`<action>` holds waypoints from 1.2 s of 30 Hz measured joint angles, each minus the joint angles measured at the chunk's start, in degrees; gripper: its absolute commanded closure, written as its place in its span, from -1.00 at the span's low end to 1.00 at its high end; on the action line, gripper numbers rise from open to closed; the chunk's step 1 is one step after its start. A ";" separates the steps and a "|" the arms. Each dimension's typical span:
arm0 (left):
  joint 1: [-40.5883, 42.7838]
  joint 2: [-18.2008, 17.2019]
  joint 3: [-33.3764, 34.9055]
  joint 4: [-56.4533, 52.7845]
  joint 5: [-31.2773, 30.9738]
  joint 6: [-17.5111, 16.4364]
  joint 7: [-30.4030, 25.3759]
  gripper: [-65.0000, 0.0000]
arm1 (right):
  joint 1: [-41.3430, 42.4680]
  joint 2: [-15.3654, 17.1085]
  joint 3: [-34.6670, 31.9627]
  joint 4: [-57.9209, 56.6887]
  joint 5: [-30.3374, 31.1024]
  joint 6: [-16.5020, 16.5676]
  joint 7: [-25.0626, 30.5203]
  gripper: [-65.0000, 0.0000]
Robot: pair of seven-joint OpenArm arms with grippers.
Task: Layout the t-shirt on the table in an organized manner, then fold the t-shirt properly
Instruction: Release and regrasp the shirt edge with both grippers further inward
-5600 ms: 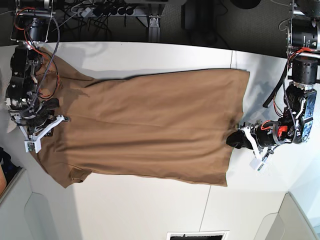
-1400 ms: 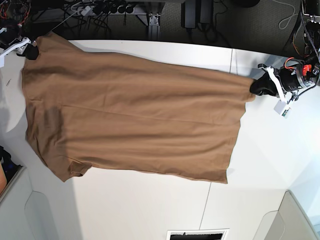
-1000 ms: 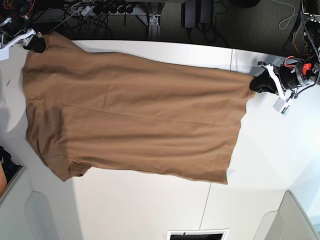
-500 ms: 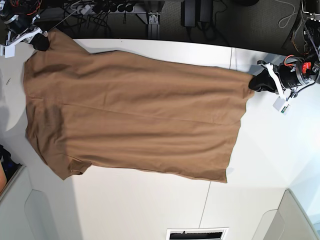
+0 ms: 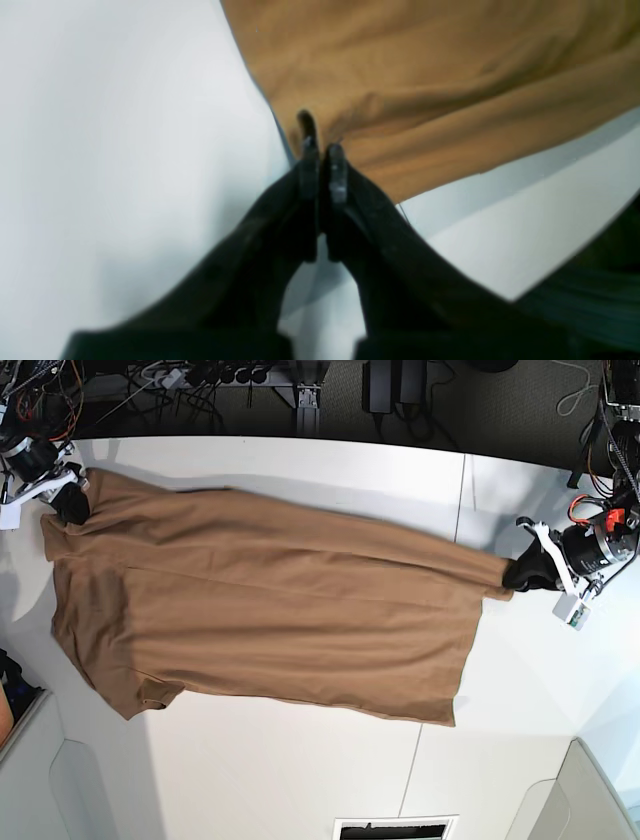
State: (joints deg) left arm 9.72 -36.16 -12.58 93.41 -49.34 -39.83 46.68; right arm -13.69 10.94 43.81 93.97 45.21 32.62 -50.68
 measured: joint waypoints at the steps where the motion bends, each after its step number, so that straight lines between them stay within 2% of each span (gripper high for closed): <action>1: -0.63 0.13 0.00 -0.87 -0.11 0.00 -0.46 1.00 | 0.68 0.02 0.00 0.00 -0.28 0.00 0.07 1.00; 10: -8.41 1.55 0.26 -11.52 0.17 -0.02 -1.31 1.00 | 7.08 -0.28 -0.04 -0.96 -6.08 0.37 1.57 1.00; 14: -11.39 2.19 4.79 -16.33 0.44 0.11 -2.01 1.00 | 7.02 -0.20 -0.04 -1.64 -6.71 0.35 2.16 1.00; 16: -13.07 2.64 8.39 -18.05 2.51 0.15 -3.10 1.00 | 7.04 -0.31 -0.04 -1.64 -6.69 0.35 2.25 1.00; 17: -13.97 2.97 10.14 -18.49 4.50 0.15 -3.54 0.94 | 7.06 -0.31 -0.04 -1.64 -6.71 0.35 2.25 1.00; 18: -14.84 3.26 11.89 -18.91 6.08 0.17 -4.39 0.78 | 7.06 -0.31 -0.04 -1.64 -6.75 0.35 2.25 1.00; 19: -15.52 3.45 13.44 -19.10 7.56 0.15 -5.38 0.59 | 7.06 -0.31 -0.04 -1.64 -7.15 0.35 2.21 0.93; 21: -16.09 3.48 15.69 -19.17 9.14 0.15 -6.99 0.27 | 6.99 -0.31 -0.04 -1.64 -7.61 -0.24 1.86 0.42; 22: -16.06 3.48 16.09 -19.17 9.60 0.13 -6.93 0.20 | 7.02 -0.31 -0.02 -1.64 -7.61 -0.66 1.53 0.26; 23: -15.93 3.48 16.13 -19.17 9.70 0.13 -6.86 0.20 | 7.02 -0.31 0.00 -1.64 -7.58 -0.68 1.46 0.20; 26: -15.96 3.39 15.13 -18.93 8.94 0.11 -4.94 0.20 | 6.95 -0.33 0.02 -1.57 -5.62 -0.70 0.90 0.20; 32: -16.61 0.37 9.09 -13.57 -1.44 0.13 0.04 0.20 | 6.91 -0.31 3.32 1.40 -2.82 -0.68 -0.42 0.20; 36: -16.37 -1.25 8.85 -12.92 -2.73 0.13 0.55 0.20 | 6.93 -0.31 4.83 3.23 -2.54 -0.68 -0.13 0.20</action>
State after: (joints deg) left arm -6.66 -37.41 -3.73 80.49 -52.07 -39.70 47.22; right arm -6.76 10.63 48.64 97.21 42.68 31.94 -50.81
